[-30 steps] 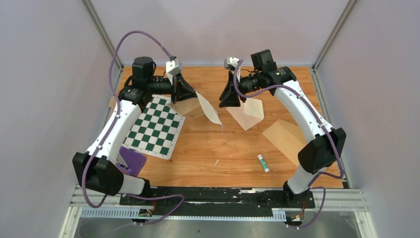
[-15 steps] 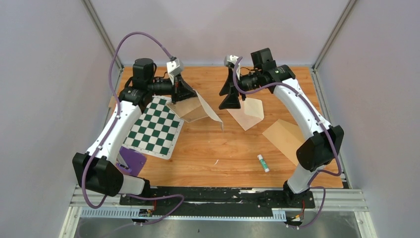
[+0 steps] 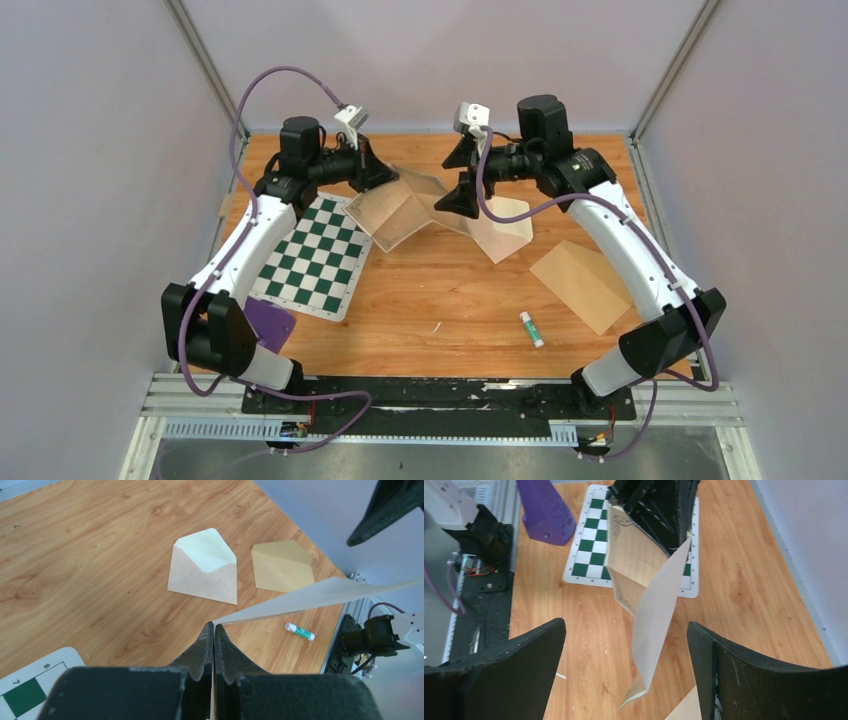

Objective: Place the letter into the envelope and seal it
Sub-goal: Fold the letter.

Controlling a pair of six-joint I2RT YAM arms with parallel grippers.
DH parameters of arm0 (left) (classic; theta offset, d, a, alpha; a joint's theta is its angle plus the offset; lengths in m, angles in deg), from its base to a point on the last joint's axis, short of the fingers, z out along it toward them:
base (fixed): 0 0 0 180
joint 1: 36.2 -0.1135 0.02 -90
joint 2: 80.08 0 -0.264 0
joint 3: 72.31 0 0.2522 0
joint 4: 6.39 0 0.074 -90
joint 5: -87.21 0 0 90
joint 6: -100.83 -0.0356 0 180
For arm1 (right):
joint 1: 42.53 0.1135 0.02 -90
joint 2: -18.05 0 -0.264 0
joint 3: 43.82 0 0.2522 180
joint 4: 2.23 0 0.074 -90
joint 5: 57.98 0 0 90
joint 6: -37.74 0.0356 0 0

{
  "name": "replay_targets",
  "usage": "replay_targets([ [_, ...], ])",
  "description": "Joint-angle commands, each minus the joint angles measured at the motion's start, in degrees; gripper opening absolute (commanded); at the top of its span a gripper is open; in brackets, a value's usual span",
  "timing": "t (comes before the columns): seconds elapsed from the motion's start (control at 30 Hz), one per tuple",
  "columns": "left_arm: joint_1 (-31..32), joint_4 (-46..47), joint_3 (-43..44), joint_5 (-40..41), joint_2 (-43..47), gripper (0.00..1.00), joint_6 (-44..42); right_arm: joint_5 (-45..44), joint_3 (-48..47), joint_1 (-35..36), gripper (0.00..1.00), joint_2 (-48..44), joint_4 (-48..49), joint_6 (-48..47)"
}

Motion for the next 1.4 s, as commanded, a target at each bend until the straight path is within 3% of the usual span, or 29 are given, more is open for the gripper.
replay_targets([
  [0.0,0.0,4.0,1.6,-0.1,0.3,0.02,5.0,-6.1,0.3,0.4,0.92,1.3,8.9,1.2],
  [0.13,0.0,4.1,2.1,-0.6,0.3,0.02,5.8,-8.9,-0.7,0.9,0.76,2.9,9.1,1.4],
  [0.17,0.0,4.4,2.1,-0.4,0.3,0.02,6.3,-9.3,-0.7,0.8,0.68,3.1,9.2,1.4],
  [0.2,0.0,4.7,2.1,-0.3,0.3,0.02,6.5,-9.7,-0.6,0.9,0.56,3.2,9.2,1.3],
  [0.27,0.0,4.8,2.1,-0.4,0.2,0.05,6.8,-10.7,-0.7,0.9,0.19,3.5,9.4,1.4],
  [0.3,0.1,4.5,2.1,-0.6,0.1,0.13,6.3,-11.2,-0.9,0.9,0.08,3.7,9.5,1.4],
  [0.33,0.0,3.8,2.4,-1.2,0.1,0.19,5.8,-11.7,-1.1,0.9,0.02,3.8,9.6,1.3],
  [0.37,0.0,1.4,2.6,-1.4,-0.1,0.33,3.6,-12.0,-1.5,0.9,0.0,3.8,9.6,0.9],
  [0.43,0.0,-5.2,3.9,-0.8,-0.7,0.46,-1.6,-12.3,-1.9,0.9,0.0,3.3,9.6,-0.5],
  [0.53,0.0,-16.7,8.1,-0.9,-2.6,0.46,-14.1,-13.1,-1.5,1.0,0.0,2.4,9.6,-2.7],
  [0.63,0.0,-23.7,9.6,-1.5,-4.3,0.43,-19.1,-13.7,-1.1,1.0,0.0,1.8,9.5,-2.6],
  [1.03,-0.4,-22.9,8.1,-3.0,-3.7,0.33,-19.4,-16.4,0.5,1.0,0.0,0.7,9.6,-2.6],
  [1.1,-0.9,-22.5,7.8,-3.7,-2.8,0.26,-19.5,-16.8,1.0,0.9,0.0,0.5,9.6,-2.4],
  [1.2,-1.2,-22.2,7.3,-4.9,-2.2,0.08,-20.3,-16.2,1.0,1.0,0.0,0.6,9.5,-1.4],
  [1.27,-1.2,-21.0,6.4,-6.0,-2.4,0.01,-19.5,-14.0,0.6,1.0,0.1,0.8,9.3,-0.1],
  [1.33,-1.2,-18.7,5.6,-7.2,-2.4,0.0,-17.8,-8.6,-0.4,1.0,0.38,1.1,6.5,0.4],
  [1.37,-1.2,-18.0,5.1,-8.6,-2.4,0.0,-17.0,-5.2,-1.3,0.9,0.48,1.4,4.3,0.3],
])
